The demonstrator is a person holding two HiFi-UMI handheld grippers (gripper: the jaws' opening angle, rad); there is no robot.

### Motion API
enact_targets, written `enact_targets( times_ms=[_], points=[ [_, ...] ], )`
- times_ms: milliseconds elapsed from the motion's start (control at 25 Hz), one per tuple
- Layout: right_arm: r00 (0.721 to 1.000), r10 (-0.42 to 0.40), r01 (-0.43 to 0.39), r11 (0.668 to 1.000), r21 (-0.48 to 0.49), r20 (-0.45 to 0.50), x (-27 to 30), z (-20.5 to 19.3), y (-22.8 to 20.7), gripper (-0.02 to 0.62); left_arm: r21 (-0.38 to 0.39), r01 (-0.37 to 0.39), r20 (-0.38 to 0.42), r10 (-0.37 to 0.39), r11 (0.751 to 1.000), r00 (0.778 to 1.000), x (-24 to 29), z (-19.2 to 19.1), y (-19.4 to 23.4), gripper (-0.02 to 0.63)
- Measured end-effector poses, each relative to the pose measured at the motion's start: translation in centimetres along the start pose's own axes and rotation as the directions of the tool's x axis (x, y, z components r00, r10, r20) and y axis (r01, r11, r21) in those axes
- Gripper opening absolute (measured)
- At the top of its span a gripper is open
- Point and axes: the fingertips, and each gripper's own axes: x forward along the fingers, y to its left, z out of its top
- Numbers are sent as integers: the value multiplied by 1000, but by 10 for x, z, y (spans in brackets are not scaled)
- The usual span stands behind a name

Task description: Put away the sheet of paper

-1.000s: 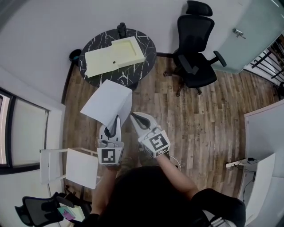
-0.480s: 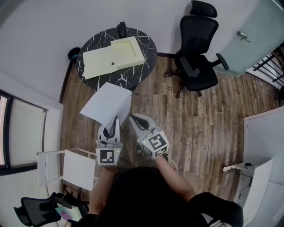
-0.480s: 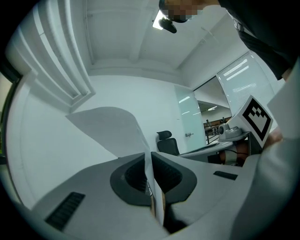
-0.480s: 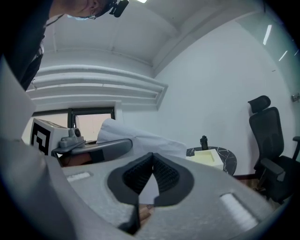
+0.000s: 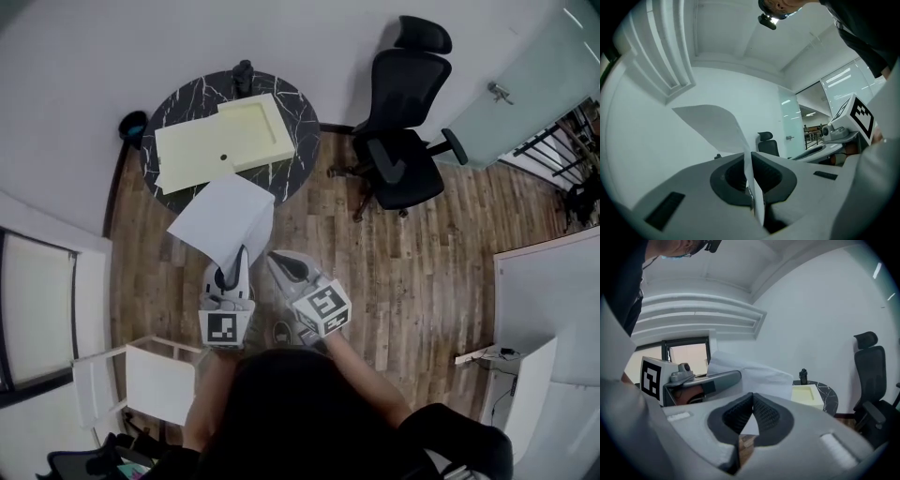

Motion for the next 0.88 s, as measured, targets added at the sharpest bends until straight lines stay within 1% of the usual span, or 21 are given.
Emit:
enact_targets(
  times_ms=[80,200,320,400,520,680,760,880],
  points=[
    [1000,15,-16,999,-32,-14,26,8,-7,-2,1,8,14,-8,1000,1000,17,1,22,6],
    [999,17,-19,998,-64,-33,63,23,-18,-2,6,34,1,-34,999,999,41,5,55,6],
    [999,-13,9,997,-78,-41,98,37,-31,-2,-19,41,7,-41,999,999,63,8,94,6],
    [998,-41,37,996,-85,-45,119,43,-41,-2,-11,58,23,-58,998,998,75,6,118,6],
    [996,-79,74,991,-113,-36,143,60,-57,-2,-64,66,-4,-67,996,998,92,3,145,6],
    [987,-157,154,983,-104,-24,150,72,-89,-2,-41,104,14,-103,994,995,113,-5,165,6],
    [981,-192,189,977,-94,-19,150,75,-105,-2,-55,115,16,-114,992,993,122,-3,169,6],
    [977,-209,205,975,-90,-33,154,74,-124,-2,-83,129,1,-129,988,992,136,-4,170,6]
  ],
)
